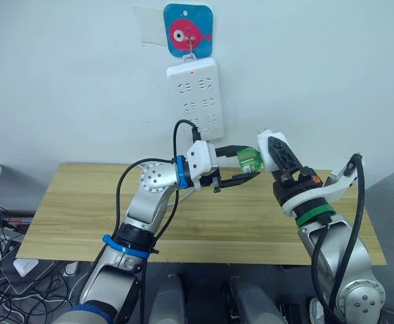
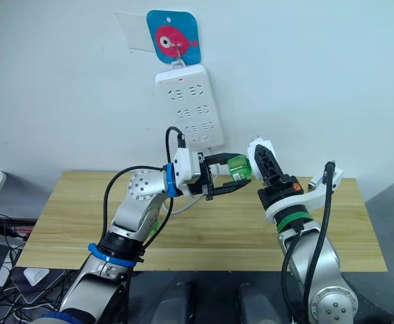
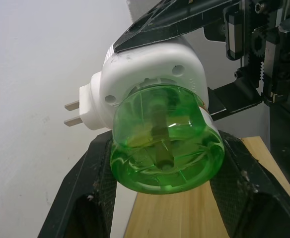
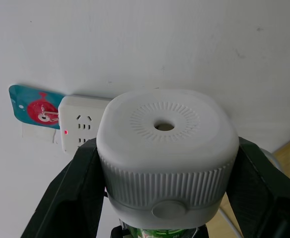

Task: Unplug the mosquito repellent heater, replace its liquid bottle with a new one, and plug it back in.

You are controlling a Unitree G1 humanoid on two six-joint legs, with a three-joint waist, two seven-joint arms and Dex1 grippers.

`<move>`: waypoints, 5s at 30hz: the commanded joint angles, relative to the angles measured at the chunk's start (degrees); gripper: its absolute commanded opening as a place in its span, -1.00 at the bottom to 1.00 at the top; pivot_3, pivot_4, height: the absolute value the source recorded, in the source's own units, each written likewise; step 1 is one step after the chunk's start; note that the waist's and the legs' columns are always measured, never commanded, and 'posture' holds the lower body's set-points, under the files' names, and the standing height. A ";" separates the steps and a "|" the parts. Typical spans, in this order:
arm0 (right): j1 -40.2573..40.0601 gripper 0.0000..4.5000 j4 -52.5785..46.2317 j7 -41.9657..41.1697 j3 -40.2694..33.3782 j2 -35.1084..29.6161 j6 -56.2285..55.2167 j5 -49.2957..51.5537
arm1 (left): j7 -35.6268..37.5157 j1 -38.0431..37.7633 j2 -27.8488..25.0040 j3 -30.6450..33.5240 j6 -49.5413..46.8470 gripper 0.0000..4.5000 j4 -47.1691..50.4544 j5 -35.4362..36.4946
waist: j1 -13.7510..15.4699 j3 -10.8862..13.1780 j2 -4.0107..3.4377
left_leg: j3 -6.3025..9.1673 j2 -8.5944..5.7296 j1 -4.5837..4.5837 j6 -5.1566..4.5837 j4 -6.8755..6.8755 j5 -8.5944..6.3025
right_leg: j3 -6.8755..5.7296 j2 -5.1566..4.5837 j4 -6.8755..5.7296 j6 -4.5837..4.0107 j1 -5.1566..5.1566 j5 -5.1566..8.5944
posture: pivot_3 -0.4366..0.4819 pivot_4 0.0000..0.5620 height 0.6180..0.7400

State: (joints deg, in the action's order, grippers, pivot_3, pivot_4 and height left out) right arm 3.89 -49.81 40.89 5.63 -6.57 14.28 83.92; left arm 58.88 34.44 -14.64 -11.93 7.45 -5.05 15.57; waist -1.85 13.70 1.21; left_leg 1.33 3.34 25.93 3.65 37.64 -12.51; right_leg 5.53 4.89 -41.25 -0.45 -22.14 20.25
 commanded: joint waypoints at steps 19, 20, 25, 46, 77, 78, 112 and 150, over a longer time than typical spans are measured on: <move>-18.95 0.97 6.40 -46.71 -36.43 -50.87 24.70 15.40 | 14.02 3.36 -2.86 3.22 -1.59 -0.01 -6.17 8.14 | -0.06 0.26 -0.04 | 0.00 -0.20 -0.19 -0.17 0.02 -0.02 | 0.04 -0.03 0.20 0.04 0.40 0.02 | -0.10 -0.11 1.00; -19.71 0.97 6.73 -54.93 -37.62 -54.52 24.96 6.72 | 15.30 3.82 -2.73 3.30 -1.60 -0.01 -6.83 8.68 | -0.12 0.28 -0.07 | 0.00 -0.22 -0.23 -0.25 0.03 -0.06 | 0.03 -0.01 0.19 0.05 0.44 0.03 | -0.11 -0.10 1.00; -21.40 0.97 16.95 -80.69 -28.40 -62.00 -18.49 -56.69 | 20.74 4.08 -2.64 2.96 -3.62 -0.01 -6.32 11.79 | 0.04 0.32 -0.01 | 0.14 -0.57 -0.30 -0.29 0.08 -0.05 | -0.09 -0.02 0.27 0.16 0.47 0.09 | -0.13 -0.12 1.00; 13.07 0.97 45.33 -84.66 -9.13 -51.74 -71.93 -85.07 | 24.44 2.94 -3.36 1.53 -7.51 -0.01 -3.11 10.72 | -0.05 1.28 -0.06 | 0.16 -0.64 -1.14 -0.41 0.22 -0.07 | 0.03 -0.44 0.15 -0.07 1.54 -0.04 | -0.12 -0.06 1.00; -3.79 0.97 44.71 -87.34 -14.42 -60.30 -72.14 -71.72 | 26.17 3.85 -4.45 2.87 -4.72 -0.01 -6.34 9.48 | 0.23 1.76 -0.11 | 0.30 -0.77 -1.11 -0.44 0.21 -0.08 | 0.01 -0.52 0.27 -0.06 1.70 -0.04 | -0.12 -0.04 1.00; -7.80 0.97 43.62 -89.28 -17.04 -62.03 -67.92 -66.11 | 26.56 3.61 -4.70 3.15 -3.86 -0.01 -6.60 9.50 | 0.19 1.77 -0.15 | 0.30 -0.79 -1.10 -0.45 0.21 -0.08 | 0.02 -0.52 0.31 -0.06 1.71 -0.03 | -0.13 -0.04 1.00; 10.97 0.97 39.67 -59.61 -20.95 -46.62 55.19 29.08 | 31.58 7.82 0.78 1.93 20.04 -0.01 -13.99 8.83 | 0.01 2.75 0.30 | 0.25 -0.82 -0.86 -1.01 0.14 -0.25 | -0.04 -0.63 1.09 0.17 1.83 -0.13 | -0.12 0.01 1.00; 12.15 0.97 40.86 -67.31 -15.01 -55.69 58.98 29.08 | 28.66 8.42 0.96 0.20 23.52 -0.01 -17.59 3.13 | 0.12 2.86 0.19 | 0.16 -0.85 -0.09 -1.01 0.30 -0.25 | -0.07 -0.69 0.54 0.20 0.81 -0.14 | -0.09 0.01 1.00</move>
State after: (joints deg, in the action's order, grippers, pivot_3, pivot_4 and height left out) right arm 16.41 -6.82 -27.65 -8.94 -63.13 74.27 111.59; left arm 88.35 41.78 -14.38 -11.54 29.92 -23.42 18.05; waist -1.73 16.56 1.40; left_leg 1.48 2.48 25.84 2.64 37.93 -12.76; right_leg 5.46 4.20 -40.82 -0.25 -21.38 20.11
